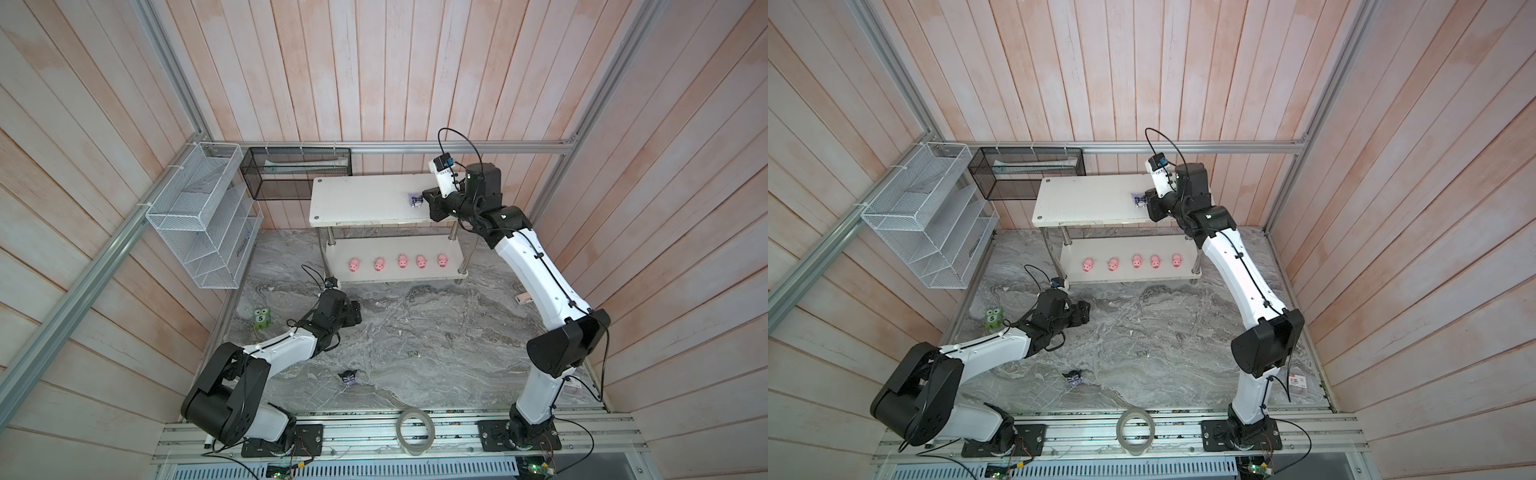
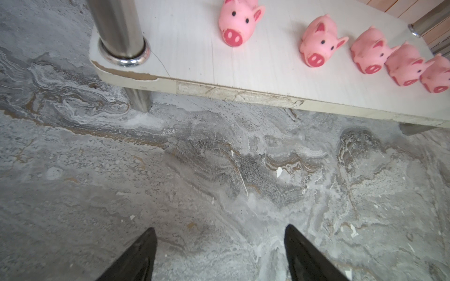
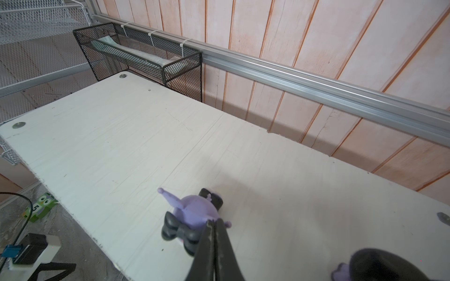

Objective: Organize plastic toys on shelves
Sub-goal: Rotate the plastic toy at the shelf.

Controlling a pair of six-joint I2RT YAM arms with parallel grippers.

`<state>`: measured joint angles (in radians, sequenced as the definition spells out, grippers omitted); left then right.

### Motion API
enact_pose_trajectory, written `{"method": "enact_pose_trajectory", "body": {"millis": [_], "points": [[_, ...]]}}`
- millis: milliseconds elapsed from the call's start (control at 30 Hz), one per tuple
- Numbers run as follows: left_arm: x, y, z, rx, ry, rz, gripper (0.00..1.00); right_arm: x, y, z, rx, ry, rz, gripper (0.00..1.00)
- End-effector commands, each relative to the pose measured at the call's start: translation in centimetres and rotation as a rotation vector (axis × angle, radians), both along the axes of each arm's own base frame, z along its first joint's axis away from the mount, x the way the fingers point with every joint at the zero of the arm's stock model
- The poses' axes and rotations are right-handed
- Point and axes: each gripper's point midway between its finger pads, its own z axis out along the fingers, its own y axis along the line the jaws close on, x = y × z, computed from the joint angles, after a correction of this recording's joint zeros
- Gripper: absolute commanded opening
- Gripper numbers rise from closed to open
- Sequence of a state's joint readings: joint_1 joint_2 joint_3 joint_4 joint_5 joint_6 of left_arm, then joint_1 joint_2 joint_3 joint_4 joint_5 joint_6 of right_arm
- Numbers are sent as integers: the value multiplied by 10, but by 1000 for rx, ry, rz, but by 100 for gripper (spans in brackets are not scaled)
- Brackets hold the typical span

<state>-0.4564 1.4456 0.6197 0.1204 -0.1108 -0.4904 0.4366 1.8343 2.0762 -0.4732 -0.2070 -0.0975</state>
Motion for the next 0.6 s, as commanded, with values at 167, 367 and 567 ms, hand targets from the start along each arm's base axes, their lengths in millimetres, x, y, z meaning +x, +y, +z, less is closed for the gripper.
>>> {"method": "enact_pose_trajectory", "body": {"millis": [167, 367, 567], "points": [[5, 0, 2, 1, -5, -2, 83, -11, -3, 19, 28, -25, 19, 6], [6, -2, 1, -3, -1, -5, 83, -10, -4, 1, 16, 5, 12, 6], [5, -2, 1, -2, 1, -6, 83, -8, -2, -5, 22, 15, 18, 6]]}}
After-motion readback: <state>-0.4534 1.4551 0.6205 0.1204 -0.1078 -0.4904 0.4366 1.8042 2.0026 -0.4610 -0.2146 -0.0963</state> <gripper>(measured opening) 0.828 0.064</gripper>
